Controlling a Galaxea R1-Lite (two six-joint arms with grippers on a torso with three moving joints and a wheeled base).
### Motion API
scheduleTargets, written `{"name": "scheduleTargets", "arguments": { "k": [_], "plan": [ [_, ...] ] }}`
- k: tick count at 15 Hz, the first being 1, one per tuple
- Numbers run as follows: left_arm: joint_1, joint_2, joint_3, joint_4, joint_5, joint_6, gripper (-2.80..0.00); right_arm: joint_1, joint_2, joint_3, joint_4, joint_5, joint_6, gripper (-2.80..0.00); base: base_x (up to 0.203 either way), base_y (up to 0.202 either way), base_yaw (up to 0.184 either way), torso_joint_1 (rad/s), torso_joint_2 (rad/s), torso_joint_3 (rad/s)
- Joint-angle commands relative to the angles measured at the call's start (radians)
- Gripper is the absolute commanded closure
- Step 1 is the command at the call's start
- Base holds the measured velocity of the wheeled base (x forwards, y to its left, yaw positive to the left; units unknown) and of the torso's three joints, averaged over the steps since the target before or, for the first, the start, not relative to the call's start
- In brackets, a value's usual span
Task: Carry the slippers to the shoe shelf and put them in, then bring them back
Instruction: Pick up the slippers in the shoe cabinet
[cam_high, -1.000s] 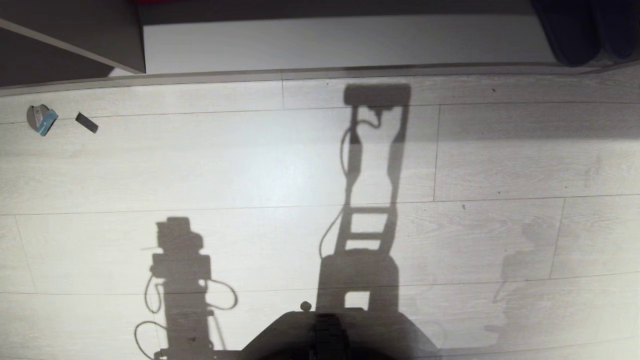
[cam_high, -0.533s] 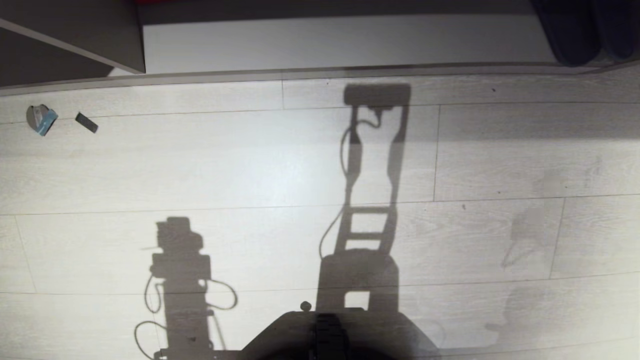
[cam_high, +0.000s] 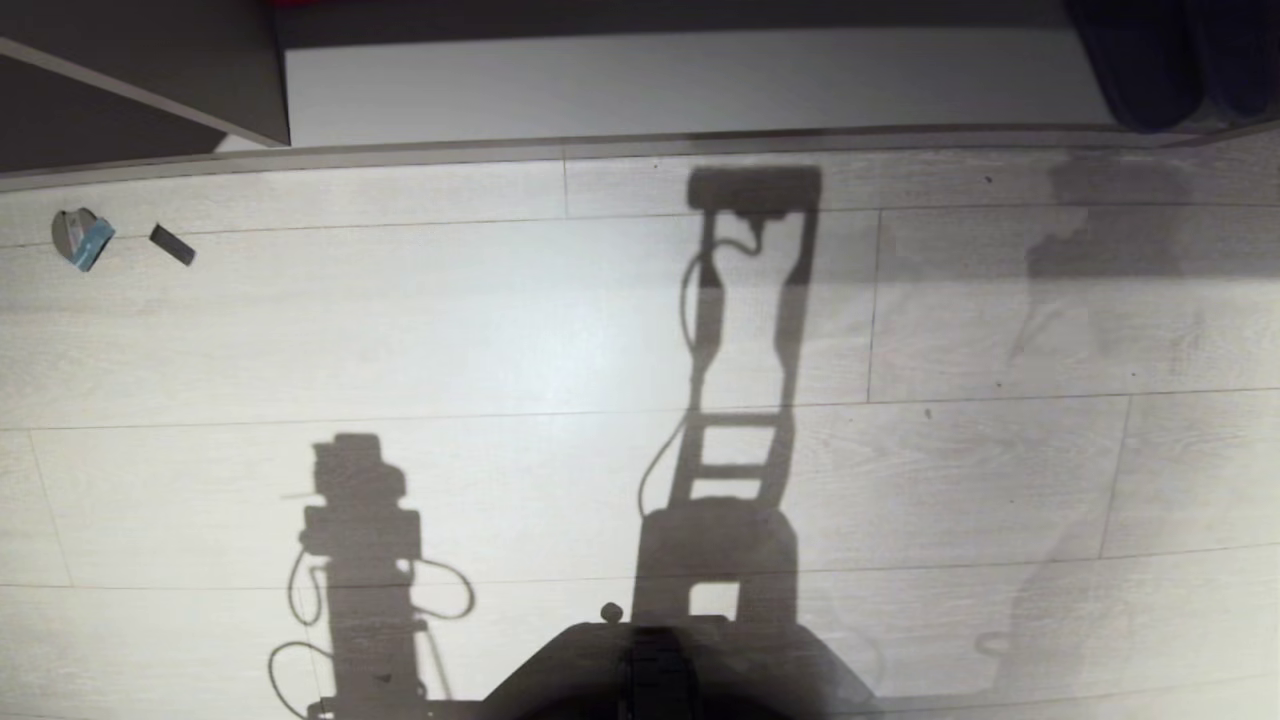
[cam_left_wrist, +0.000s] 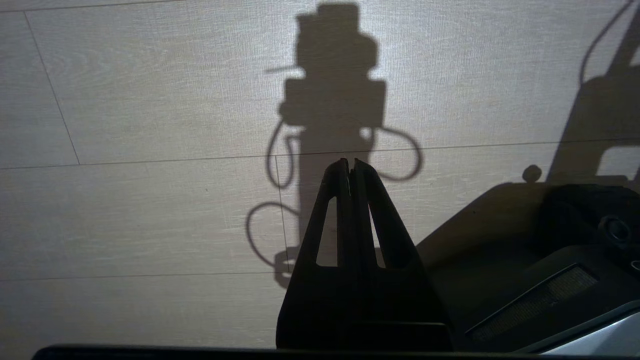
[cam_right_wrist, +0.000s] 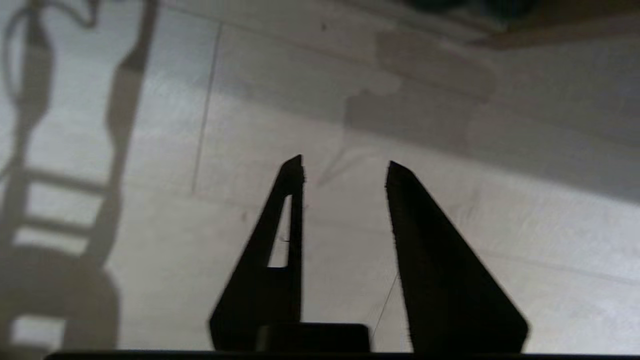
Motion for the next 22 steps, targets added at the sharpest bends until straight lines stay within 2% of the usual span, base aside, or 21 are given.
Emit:
{"name": "scheduleTargets", "arguments": {
  "k": [1,2,4,5,7,11,15,17,22],
  "plan": [
    [0.000,-0.001,0.000,0.000,0.000,-0.001,0.00,-0.018,0.250,-0.046,-0.204,-0.013,-0.023,-2.80,0.000,0.000,0.000,0.000,0.00,0.000],
    [0.000,-0.001,0.000,0.000,0.000,0.000,0.00,-0.023,0.305,-0.078,-0.281,-0.018,-0.031,-2.80,0.000,0.000,0.000,0.000,0.00,0.000],
    [0.000,0.001,0.000,0.000,0.000,-0.001,0.00,-0.032,0.351,-0.168,-0.344,-0.023,-0.038,-2.80,0.000,0.000,0.000,0.000,0.00,0.000],
    [0.000,-0.001,0.000,0.000,0.000,-0.001,0.00,-0.034,0.381,-0.207,-0.356,-0.027,-0.023,-2.80,0.000,0.000,0.000,0.000,0.00,0.000],
    [0.000,0.001,0.000,0.000,0.000,-0.003,0.00,-0.077,0.419,-0.269,-0.417,-0.041,0.073,-2.80,0.000,0.000,0.000,0.000,0.00,0.000],
    [0.000,0.001,0.000,0.000,0.000,-0.003,0.00,-0.091,0.493,-0.374,-0.516,-0.045,0.113,-2.80,0.000,0.000,0.000,0.000,0.00,0.000],
    [0.000,-0.001,0.000,0.000,0.000,-0.004,0.00,-0.105,0.555,-0.448,-0.530,-0.043,0.122,-2.80,0.000,0.000,0.000,0.000,0.00,0.000],
    [0.000,-0.001,0.000,0.000,0.000,-0.006,0.00,-0.108,0.597,-0.503,-0.567,-0.041,0.171,-2.80,0.000,0.000,0.000,0.000,0.00,0.000],
    [0.000,0.001,0.000,0.000,0.000,-0.006,0.00,-0.141,0.670,-0.561,-0.577,-0.037,0.189,-2.80,0.000,0.000,0.000,0.000,0.00,0.000]
  ]
}}
